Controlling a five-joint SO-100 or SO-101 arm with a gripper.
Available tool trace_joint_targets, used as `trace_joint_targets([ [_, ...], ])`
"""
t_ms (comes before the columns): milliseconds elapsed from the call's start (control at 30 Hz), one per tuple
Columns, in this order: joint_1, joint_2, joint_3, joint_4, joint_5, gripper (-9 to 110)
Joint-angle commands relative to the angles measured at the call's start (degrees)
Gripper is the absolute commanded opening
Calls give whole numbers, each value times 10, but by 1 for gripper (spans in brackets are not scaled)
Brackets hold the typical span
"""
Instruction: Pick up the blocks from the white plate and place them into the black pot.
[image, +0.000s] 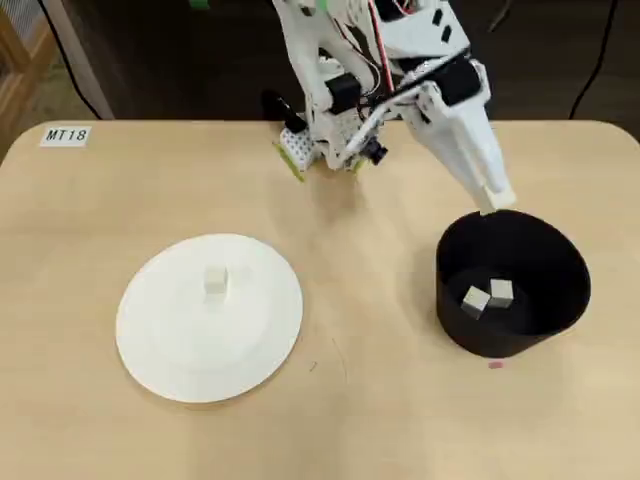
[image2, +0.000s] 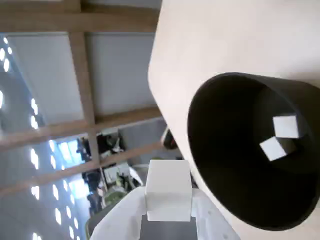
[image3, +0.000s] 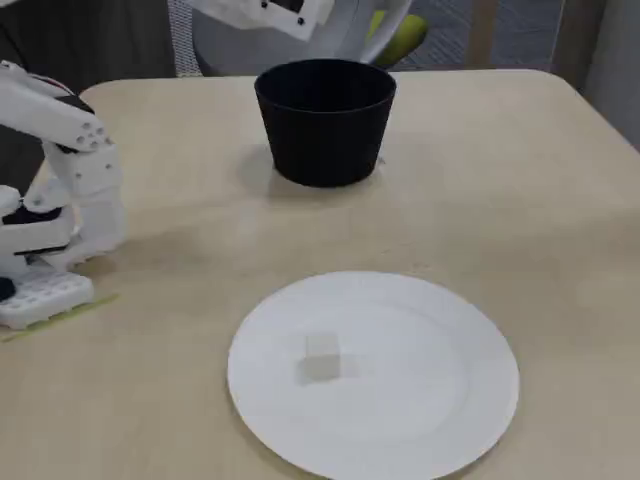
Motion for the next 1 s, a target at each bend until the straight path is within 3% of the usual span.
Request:
trace_joint_targets([
  [0, -4, -23, -4, -15, -10, -2],
  [367, -11, -98, -7, -40, -38, -2],
  [500, -4, -102, -11, -32, -55, 24],
  [667, 13, -113, -37, 2, -76, 28],
  [733, 24, -114, -46, 7, -67, 21],
  [833, 68, -109, -76, 58, -43, -2],
  [967, 197, -110, -155, 194, -41, -2],
])
